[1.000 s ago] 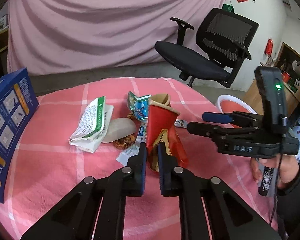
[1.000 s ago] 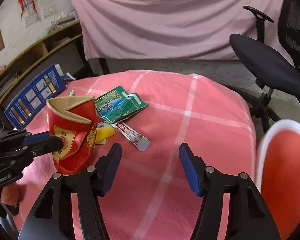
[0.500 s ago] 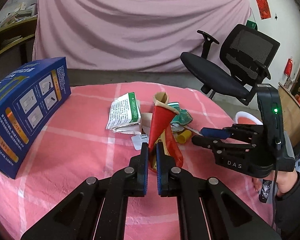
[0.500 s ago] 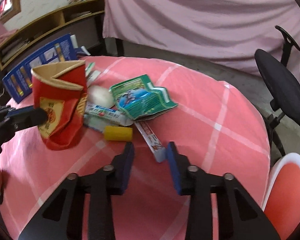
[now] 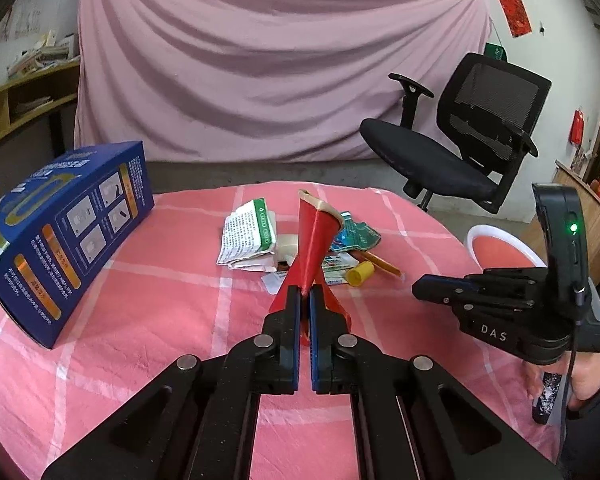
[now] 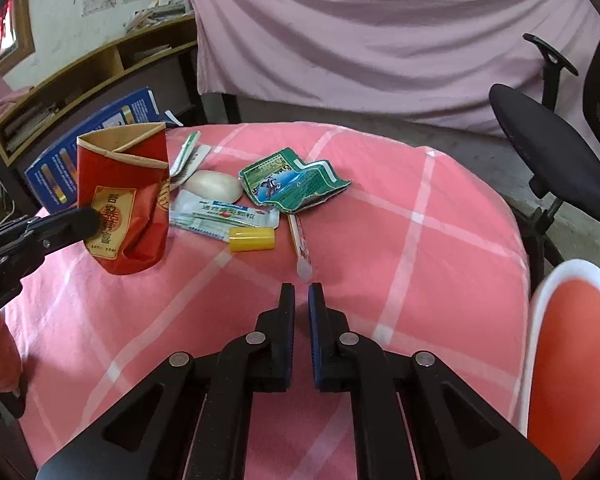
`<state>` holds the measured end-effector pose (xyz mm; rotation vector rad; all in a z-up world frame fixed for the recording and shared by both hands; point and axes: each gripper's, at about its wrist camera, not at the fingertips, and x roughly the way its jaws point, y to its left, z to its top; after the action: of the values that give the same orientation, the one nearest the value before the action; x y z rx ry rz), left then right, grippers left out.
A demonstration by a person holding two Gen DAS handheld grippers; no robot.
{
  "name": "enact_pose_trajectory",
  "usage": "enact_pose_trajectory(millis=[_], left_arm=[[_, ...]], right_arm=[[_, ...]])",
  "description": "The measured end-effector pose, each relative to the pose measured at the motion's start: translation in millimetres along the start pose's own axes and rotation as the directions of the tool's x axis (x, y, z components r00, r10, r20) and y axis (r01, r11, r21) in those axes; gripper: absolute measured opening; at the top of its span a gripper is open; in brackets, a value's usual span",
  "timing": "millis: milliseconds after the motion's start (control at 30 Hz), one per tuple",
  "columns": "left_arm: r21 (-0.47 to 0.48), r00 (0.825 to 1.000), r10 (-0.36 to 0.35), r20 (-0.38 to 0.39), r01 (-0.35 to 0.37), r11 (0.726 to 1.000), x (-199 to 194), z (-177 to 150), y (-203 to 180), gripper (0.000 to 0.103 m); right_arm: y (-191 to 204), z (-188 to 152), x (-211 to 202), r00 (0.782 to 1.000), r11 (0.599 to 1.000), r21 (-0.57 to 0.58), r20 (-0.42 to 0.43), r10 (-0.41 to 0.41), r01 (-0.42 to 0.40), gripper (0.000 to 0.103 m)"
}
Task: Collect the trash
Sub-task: 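Close the right gripper on the thin white stick beside the yellow cap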
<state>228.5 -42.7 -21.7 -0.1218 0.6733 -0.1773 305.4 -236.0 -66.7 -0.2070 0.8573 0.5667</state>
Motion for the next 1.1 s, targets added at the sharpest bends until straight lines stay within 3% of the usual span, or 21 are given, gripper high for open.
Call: enact_pose_trajectory(millis=[133,200,267,600,800,867,933,1100], left_arm=[[-0.001,0.999,0.030,-0.012,-0.030,1.000,4,0,-2,0.002],[-0.021,0.999,0.043,-0.020,-0.043,0.999,6,0,2,0.002],[-0.044,0.998,0.050,-0.024,-0.051,0.998,7,0,6,0.002],[-0.072,0.999,0.036,-0.038,-0.039,0.997,10,-1,12,0.002],[-0.068,0.998,0.034,-0.048,-0.037,0.997,13,0,13,0.002],[-0.065,0.998,0.035,-0.050,-0.039,0.997,14,1,12,0.002],[-0.065,0.998,0.035,-0.051,-0.039,0.997,14,1,12,0.002],[-0.072,0.999,0.037,-0.040,-0.039,0.997,12,1,12,0.002]], right_arm=[[-7,3,3,1.000,0.999,0.035,-0.001,0.030,-0.030,0.006],[-11,4,7,0.999,0.997,0.060,-0.013,0.043,-0.042,0.012],[-13,7,9,0.998,0.995,0.075,-0.008,0.061,-0.060,0.026],[-22,25,34,0.993,0.984,0.146,-0.035,0.111,-0.104,0.026],[-16,32,47,0.994,0.991,0.107,-0.063,0.090,-0.083,0.026],[-13,33,49,0.994,0.994,0.084,-0.072,0.078,-0.072,0.020],[-12,32,49,0.994,0.995,0.073,-0.075,0.080,-0.075,0.007],[-10,25,39,0.996,0.995,0.066,-0.055,0.073,-0.069,0.004]])
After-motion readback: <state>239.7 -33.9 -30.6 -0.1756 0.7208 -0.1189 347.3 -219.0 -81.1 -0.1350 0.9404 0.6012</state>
